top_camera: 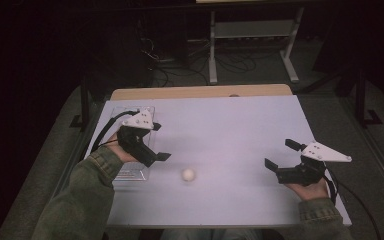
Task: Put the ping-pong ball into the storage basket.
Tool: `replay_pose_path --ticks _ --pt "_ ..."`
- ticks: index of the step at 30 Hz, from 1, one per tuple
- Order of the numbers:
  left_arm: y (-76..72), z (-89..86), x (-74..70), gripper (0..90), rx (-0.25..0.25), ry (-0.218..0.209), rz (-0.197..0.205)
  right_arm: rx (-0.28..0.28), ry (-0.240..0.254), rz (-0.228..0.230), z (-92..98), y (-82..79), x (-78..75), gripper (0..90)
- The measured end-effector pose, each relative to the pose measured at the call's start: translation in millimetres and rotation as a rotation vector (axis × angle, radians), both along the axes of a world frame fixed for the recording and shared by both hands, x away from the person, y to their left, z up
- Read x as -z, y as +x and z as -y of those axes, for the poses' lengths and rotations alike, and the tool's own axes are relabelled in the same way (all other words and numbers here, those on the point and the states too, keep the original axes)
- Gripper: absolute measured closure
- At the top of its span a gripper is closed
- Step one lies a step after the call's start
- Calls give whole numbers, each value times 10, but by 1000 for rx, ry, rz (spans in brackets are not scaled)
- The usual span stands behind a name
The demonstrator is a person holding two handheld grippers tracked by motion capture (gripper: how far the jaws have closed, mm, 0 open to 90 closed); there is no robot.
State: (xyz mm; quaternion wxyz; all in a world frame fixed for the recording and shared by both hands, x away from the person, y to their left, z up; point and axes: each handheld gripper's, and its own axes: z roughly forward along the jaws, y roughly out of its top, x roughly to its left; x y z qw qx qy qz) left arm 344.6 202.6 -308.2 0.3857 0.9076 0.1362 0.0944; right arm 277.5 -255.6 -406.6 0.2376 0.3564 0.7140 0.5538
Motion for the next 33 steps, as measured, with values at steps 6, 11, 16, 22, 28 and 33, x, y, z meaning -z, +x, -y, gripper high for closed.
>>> replay_pose_path --ticks 6,11,16,22,28,33 --pt "22 101 26 0 25 35 -14 -1 -2 0 -1 -1 1 0" --pt "31 162 21 0 46 61 -9 -2 -4 -1 -6 -3 0 0" --pt "53 209 20 0 59 83 -17 -7 -9 1 -14 -3 1 0" --pt "78 250 43 0 74 114 -40 -7 -9 3 -9 -8 -4 0" --pt "112 305 55 0 95 142 -54 -8 -11 4 -14 -9 -7 0" --pt "138 362 104 0 123 177 -83 -11 -14 3 -18 -10 -5 0"
